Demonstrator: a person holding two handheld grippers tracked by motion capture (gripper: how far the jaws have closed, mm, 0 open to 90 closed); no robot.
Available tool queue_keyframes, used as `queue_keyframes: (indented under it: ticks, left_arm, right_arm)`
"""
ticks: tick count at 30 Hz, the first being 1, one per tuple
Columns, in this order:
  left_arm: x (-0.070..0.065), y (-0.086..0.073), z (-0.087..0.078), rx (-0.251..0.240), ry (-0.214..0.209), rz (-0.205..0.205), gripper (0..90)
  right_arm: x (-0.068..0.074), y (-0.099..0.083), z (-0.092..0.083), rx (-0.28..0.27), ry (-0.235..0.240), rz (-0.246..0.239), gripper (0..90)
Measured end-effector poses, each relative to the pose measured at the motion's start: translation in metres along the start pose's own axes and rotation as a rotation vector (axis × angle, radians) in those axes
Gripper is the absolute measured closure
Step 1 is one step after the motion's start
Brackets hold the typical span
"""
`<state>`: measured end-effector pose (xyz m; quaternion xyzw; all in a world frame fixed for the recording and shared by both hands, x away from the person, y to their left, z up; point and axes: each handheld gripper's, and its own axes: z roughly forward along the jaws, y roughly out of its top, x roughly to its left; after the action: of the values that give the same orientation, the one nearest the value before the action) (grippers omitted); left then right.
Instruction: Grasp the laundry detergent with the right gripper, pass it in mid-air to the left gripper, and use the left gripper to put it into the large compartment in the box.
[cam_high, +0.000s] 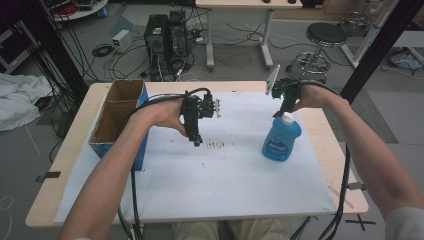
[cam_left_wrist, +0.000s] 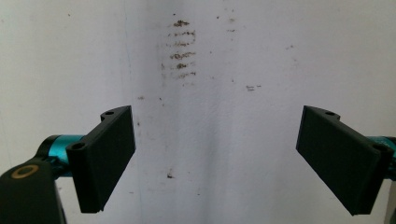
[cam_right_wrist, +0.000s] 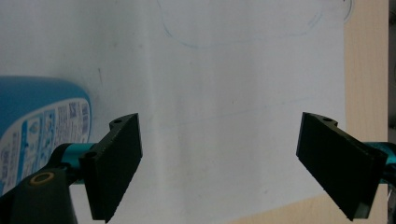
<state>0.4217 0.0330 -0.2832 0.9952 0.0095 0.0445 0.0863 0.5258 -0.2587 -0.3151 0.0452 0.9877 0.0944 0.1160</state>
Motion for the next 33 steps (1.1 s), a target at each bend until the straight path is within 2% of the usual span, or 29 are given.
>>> queue_keyframes:
  ticks: [3, 4, 6, 9, 14, 20, 33]
  left_arm:
    - [0.0, 0.0, 0.0, -0.001, 0.005, -0.002, 11.9]
    - [0.0, 0.0, -0.001, -0.004, 0.002, -0.004, 11.9]
    - [0.0, 0.0, 0.0, -0.004, 0.0, -0.001, 11.9]
    - [0.0, 0.001, 0.001, -0.001, -0.002, 0.002, 11.8]
    - [0.0, 0.002, 0.001, -0.005, -0.006, 0.004, 11.9]
    - [0.0, 0.001, 0.001, 0.002, -0.006, 0.004, 11.9]
    - [0.0, -0.003, -0.001, 0.002, 0.0, -0.008, 11.8]
  right_arm:
    - [0.0, -0.005, -0.004, 0.012, -0.006, 0.008, 13.5]
    - [0.002, -0.011, -0.01, 0.022, -0.022, 0.007, 13.5]
    - [0.003, -0.014, -0.013, 0.021, -0.024, 0.01, 13.5]
    - [0.005, -0.026, -0.025, 0.017, -0.043, 0.033, 13.5]
    - [0.012, -0.042, -0.033, 0.047, -0.054, 0.046, 13.5]
    - [0.028, -0.057, -0.038, 0.062, -0.061, 0.066, 13.5]
    - [0.068, -0.088, -0.054, -0.002, -0.027, 0.133, 13.5]
